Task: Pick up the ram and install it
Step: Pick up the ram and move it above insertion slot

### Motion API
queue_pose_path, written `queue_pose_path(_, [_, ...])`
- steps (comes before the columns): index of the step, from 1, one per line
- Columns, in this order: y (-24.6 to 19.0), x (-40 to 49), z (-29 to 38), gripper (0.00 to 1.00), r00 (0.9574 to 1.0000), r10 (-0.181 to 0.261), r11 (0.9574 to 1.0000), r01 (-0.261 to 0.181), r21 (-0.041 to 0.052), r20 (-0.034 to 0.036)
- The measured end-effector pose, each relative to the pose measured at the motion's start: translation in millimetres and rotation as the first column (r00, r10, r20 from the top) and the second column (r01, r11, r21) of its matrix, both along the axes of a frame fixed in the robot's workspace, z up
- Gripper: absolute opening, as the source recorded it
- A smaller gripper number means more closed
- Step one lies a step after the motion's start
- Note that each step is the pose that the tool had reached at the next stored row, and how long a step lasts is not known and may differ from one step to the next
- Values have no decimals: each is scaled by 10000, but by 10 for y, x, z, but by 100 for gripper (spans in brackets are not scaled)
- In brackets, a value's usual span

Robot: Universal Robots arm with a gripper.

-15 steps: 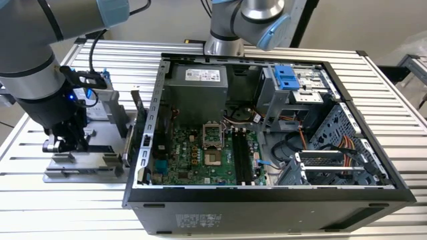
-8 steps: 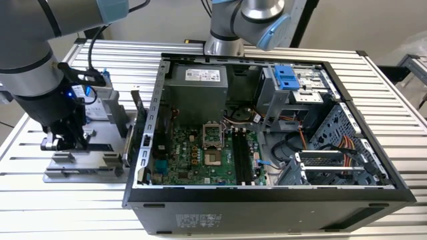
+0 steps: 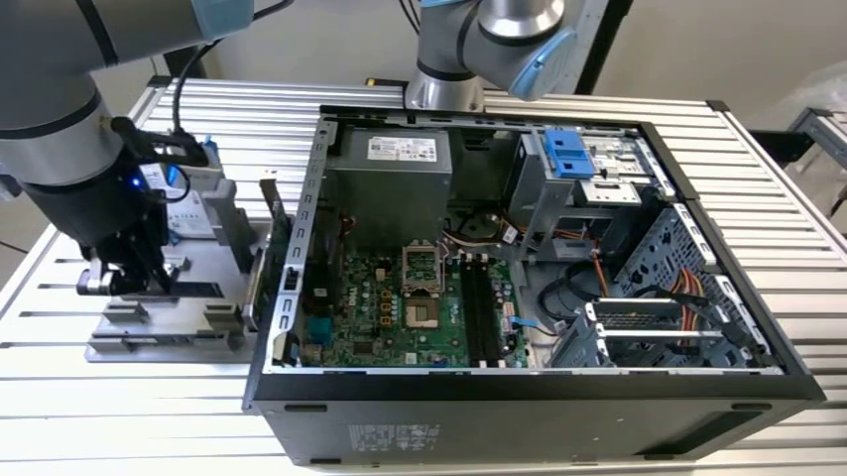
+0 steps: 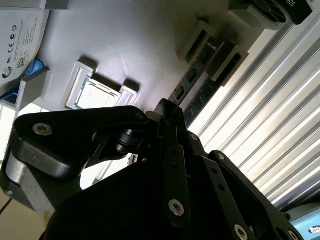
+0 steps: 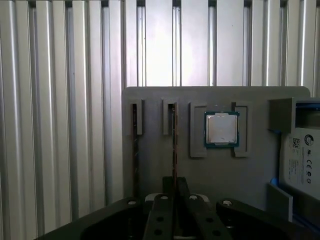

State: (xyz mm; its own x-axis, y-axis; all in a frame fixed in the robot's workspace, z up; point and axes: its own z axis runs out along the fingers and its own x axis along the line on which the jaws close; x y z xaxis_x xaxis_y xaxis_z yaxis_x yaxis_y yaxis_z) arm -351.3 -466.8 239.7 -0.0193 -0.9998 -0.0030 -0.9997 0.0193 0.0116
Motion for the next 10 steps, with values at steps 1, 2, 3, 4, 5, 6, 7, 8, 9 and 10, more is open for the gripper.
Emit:
queue_pose_path(1, [0, 0, 7, 0, 10000, 0, 10000, 0, 0, 0])
queue_pose_path(2, [0, 0, 13, 0, 10000, 0, 10000, 0, 0, 1])
queue_pose_path(3, [0, 0, 21, 0, 10000, 0, 10000, 0, 0, 0])
queue_pose_path(4, [0, 0, 28, 0, 10000, 0, 10000, 0, 0, 1])
queue_pose_path(5, [0, 0, 35, 0, 10000, 0, 10000, 0, 1, 0])
queue_pose_path(6, [0, 0, 42, 0, 10000, 0, 10000, 0, 1, 1])
queue_pose_path(7, [0, 0, 51, 0, 10000, 0, 10000, 0, 0, 0])
queue_pose_path(8, [0, 0, 58, 0, 10000, 0, 10000, 0, 0, 1])
queue_pose_path(9, [0, 0, 66, 0, 10000, 0, 10000, 0, 0, 0])
queue_pose_path(10, [0, 0, 73, 0, 10000, 0, 10000, 0, 1, 1])
